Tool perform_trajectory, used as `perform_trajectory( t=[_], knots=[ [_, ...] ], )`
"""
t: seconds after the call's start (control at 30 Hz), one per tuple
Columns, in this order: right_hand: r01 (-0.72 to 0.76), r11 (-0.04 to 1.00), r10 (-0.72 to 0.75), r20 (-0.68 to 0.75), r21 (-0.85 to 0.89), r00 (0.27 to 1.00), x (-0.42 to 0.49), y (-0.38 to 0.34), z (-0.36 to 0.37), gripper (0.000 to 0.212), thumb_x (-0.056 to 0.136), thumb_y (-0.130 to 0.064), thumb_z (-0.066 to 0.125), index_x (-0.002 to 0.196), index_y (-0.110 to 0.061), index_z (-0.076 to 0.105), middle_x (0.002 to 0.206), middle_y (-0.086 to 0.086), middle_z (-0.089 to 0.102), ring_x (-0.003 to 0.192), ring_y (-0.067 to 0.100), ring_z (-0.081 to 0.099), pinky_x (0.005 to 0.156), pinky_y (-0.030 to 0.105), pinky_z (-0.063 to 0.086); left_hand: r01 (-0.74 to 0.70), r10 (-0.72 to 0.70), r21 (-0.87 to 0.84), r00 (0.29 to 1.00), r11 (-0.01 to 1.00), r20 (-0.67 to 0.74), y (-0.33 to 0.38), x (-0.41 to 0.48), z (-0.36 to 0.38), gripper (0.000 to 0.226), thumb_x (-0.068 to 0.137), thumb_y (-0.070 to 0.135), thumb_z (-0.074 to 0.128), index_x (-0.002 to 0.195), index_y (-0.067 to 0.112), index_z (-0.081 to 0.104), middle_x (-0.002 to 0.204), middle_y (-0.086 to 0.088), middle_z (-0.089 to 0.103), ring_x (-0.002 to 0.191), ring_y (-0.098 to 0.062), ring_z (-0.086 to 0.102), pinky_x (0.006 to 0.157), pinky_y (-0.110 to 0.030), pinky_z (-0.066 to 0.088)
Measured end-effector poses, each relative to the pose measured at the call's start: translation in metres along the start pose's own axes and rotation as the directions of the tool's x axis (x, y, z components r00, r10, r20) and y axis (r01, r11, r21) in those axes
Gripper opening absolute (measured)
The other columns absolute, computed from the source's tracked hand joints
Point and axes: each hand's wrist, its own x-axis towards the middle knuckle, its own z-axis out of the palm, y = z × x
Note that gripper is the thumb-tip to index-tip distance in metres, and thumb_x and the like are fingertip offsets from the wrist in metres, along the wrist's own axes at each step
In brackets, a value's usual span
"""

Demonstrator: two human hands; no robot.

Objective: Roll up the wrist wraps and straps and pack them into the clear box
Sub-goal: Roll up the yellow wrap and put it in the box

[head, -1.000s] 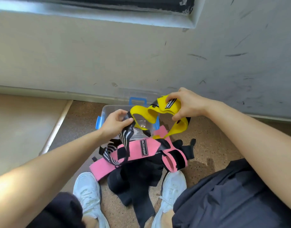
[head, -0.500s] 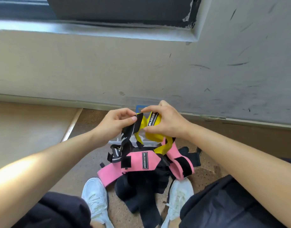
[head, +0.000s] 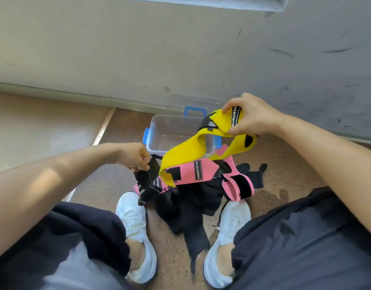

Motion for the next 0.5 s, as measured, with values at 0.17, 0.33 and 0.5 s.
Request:
perform_trajectory(
  t=[0.17, 0.33, 0.5],
  knots=[
    [0.091, 0.996, -0.087, 0.164, -0.016, 0.983, -0.007, -0.019, 0.013, 0.054, 0.072, -0.048, 0.087, 0.118, -0.029, 0.066, 0.105, 0.003, 0.047, 0.101, 0.023, 0.053, 0.083, 0.032, 0.043, -0.23, 0.197, -0.356, 0.972, 0.906, -0.127, 0.026, -0.002, 0.004, 0.032, 0.095, 0.008, 0.062, 0.067, 0.018, 0.051, 0.066, 0.003, 0.049, 0.067, -0.013, 0.047, 0.065, -0.026, 0.039],
    [0.146, 0.986, -0.132, 0.157, -0.079, 0.979, -0.022, -0.042, 0.044, 0.077, 0.07, -0.071, 0.075, 0.139, -0.046, 0.05, 0.101, -0.004, 0.046, 0.099, 0.021, 0.054, 0.083, 0.037, 0.044, -0.375, 0.324, -0.581, 0.926, 0.723, -0.193, 0.048, -0.013, 0.004, 0.012, 0.079, 0.019, 0.062, 0.076, 0.014, 0.052, 0.083, -0.008, 0.048, 0.083, -0.021, 0.045, 0.077, -0.033, 0.038],
    [0.186, 0.98, -0.187, -0.015, -0.071, 0.982, -0.025, -0.058, 0.067, 0.06, 0.078, -0.063, 0.075, 0.133, -0.041, 0.063, 0.088, -0.006, 0.04, 0.085, 0.016, 0.046, 0.082, 0.037, 0.037, -0.424, 0.333, -0.717, 0.902, 0.554, -0.276, 0.055, -0.018, 0.002, 0.013, 0.077, 0.014, 0.06, 0.066, 0.019, 0.055, 0.074, -0.003, 0.059, 0.074, -0.016, 0.058, 0.075, -0.031, 0.046]
  ],
)
